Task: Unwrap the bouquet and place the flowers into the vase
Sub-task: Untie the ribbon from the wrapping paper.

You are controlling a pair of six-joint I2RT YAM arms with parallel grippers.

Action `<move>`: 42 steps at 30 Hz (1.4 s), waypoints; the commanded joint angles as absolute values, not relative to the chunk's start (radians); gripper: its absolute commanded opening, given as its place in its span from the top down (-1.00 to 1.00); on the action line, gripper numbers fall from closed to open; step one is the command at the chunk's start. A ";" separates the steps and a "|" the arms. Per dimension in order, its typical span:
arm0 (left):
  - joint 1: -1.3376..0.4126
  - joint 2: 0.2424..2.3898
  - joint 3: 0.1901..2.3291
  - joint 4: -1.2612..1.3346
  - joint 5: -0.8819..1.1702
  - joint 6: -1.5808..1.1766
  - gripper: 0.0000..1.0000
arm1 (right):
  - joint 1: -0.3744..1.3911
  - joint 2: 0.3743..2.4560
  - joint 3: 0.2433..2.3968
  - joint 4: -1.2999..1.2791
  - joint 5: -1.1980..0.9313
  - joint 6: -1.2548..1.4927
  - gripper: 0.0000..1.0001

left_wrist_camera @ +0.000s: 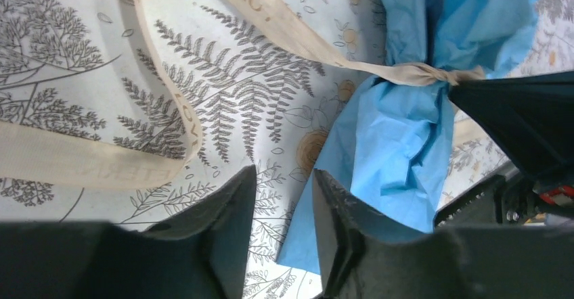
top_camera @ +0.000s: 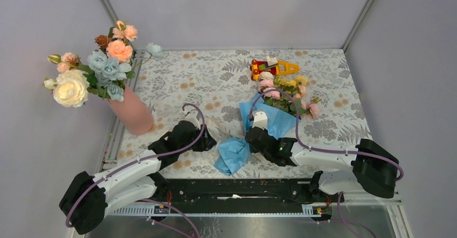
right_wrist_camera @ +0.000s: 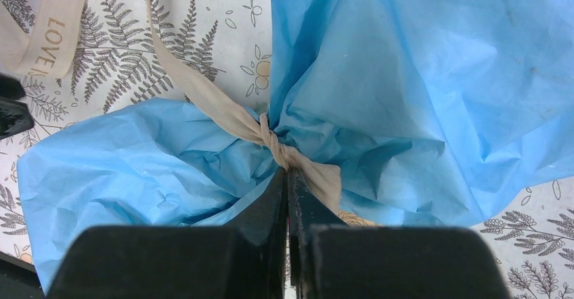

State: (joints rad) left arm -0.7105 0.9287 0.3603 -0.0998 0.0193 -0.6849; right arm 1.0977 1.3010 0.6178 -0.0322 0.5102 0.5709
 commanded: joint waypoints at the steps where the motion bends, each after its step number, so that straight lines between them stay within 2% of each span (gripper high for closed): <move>1: -0.711 0.886 0.426 -0.022 0.099 -0.640 0.08 | 1.109 1.259 0.603 -0.037 0.515 0.582 1.00; 6: -0.722 0.966 0.458 0.081 0.219 -0.638 -0.51 | 1.108 1.260 0.598 -0.039 0.514 0.587 1.00; 10: -0.760 1.073 0.493 0.104 0.224 -0.634 -0.59 | 1.109 1.265 0.598 -0.039 0.509 0.591 1.00; 15: -0.800 1.143 0.500 0.170 0.229 -0.662 -0.59 | 1.108 1.269 0.601 -0.047 0.515 0.595 1.00; 17: -0.807 1.157 0.500 0.173 0.213 -0.668 -0.50 | 1.108 1.272 0.602 -0.047 0.516 0.595 1.00; 20: -0.810 1.170 0.489 0.180 0.191 -0.677 -0.21 | 1.109 1.275 0.601 -0.047 0.513 0.599 1.00; 31: -0.815 1.206 0.476 0.210 0.182 -0.696 0.59 | 1.109 1.271 0.598 -0.050 0.516 0.604 1.00; 35: -0.818 1.212 0.466 0.206 0.171 -0.703 0.95 | 1.109 1.254 0.578 -0.045 0.543 0.619 1.00; 36: -0.818 1.211 0.461 0.204 0.163 -0.707 1.00 | 1.109 1.248 0.571 -0.046 0.560 0.626 1.00; 42: -0.818 1.192 0.417 0.200 0.114 -0.744 1.00 | 1.109 1.195 0.542 -0.106 0.635 0.697 1.00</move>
